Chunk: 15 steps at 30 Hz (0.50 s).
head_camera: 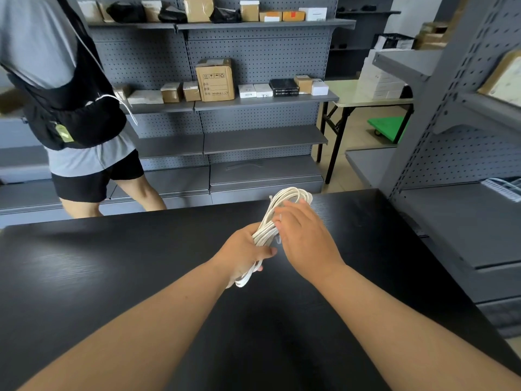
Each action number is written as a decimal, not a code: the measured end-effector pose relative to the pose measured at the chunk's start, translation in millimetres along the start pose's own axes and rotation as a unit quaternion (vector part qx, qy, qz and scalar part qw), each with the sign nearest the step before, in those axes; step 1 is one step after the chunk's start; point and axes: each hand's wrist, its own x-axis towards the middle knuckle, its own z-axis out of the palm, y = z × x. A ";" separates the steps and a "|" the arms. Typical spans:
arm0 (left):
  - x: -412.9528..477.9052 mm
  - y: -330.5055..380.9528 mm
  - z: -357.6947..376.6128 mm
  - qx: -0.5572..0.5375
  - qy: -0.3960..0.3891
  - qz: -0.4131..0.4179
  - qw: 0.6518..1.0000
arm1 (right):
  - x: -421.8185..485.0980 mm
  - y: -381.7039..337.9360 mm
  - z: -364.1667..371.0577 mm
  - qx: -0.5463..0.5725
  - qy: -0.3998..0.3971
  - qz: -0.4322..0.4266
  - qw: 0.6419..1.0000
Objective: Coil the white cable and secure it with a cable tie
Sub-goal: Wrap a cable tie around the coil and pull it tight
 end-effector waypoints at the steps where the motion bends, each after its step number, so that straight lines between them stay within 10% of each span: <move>1: -0.5 -0.1 0.2 -0.009 -0.004 -0.002 1.000 | 0.4 -0.4 -1.0 -0.003 0.001 0.004 1.000; 15: -5.6 5.3 5.0 -0.029 0.007 0.028 0.999 | 5.2 -2.7 -18.7 0.025 -0.071 0.073 0.995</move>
